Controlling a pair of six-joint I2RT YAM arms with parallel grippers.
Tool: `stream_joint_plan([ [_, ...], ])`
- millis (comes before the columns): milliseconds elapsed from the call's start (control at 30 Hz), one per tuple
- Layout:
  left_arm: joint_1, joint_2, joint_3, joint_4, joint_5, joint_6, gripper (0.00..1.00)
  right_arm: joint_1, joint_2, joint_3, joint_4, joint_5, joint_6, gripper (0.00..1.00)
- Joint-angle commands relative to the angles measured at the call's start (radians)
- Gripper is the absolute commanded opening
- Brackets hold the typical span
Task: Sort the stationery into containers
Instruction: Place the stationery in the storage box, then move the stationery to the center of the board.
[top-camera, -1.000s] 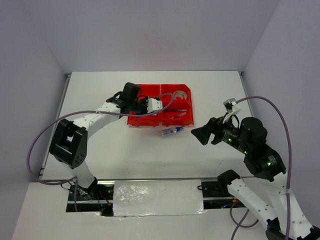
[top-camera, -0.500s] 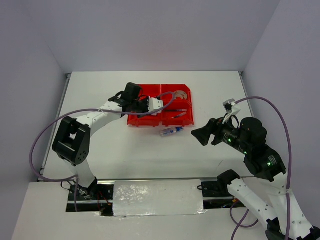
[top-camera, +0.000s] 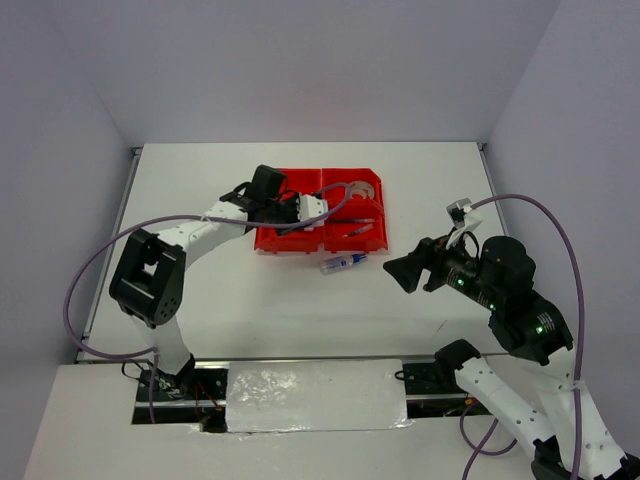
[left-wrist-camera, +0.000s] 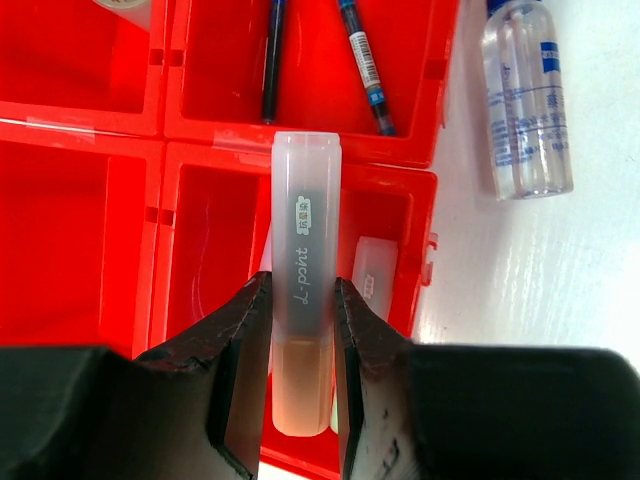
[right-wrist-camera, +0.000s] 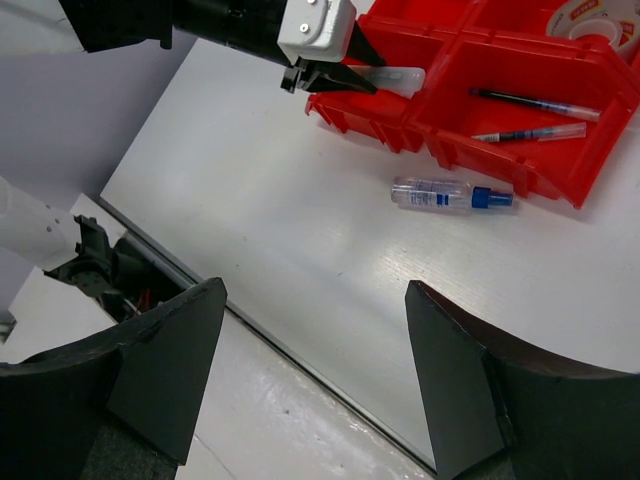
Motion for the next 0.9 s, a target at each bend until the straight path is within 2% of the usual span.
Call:
stream_joint_plan([
  [0,0.008,0.023,0.052,0.026,0.019,-0.022,0.15,0.007,0.002,0.012,0.011,-0.015,-0.015,0.8],
  [300,0.062,0.005,0.042,0.016,-0.006,-0.003,0.16,0.009,0.016,0.012,0.017,-0.018,-0.02,0.8],
  [467,0.076,-0.027,0.018,0.036,0.02,-0.016,0.26,0.009,0.025,0.005,0.029,-0.029,-0.018,0.8],
  [667,0.076,0.008,0.038,0.016,0.012,-0.038,0.36,0.007,0.021,0.001,0.032,-0.035,-0.015,0.8],
  [700,0.076,0.008,0.041,0.013,0.017,-0.042,0.41,0.009,0.021,0.002,0.03,-0.034,-0.015,0.8],
  [733,0.076,0.005,0.049,0.009,0.023,-0.045,0.67,0.009,0.016,0.002,0.029,-0.03,-0.017,0.8],
  [767,0.076,-0.001,0.051,0.01,0.031,-0.049,0.99,0.009,0.015,0.004,0.026,-0.027,-0.017,0.8],
  [867,0.077,-0.023,0.055,0.013,0.034,-0.068,0.99,0.009,0.015,0.004,0.024,-0.026,-0.018,0.8],
])
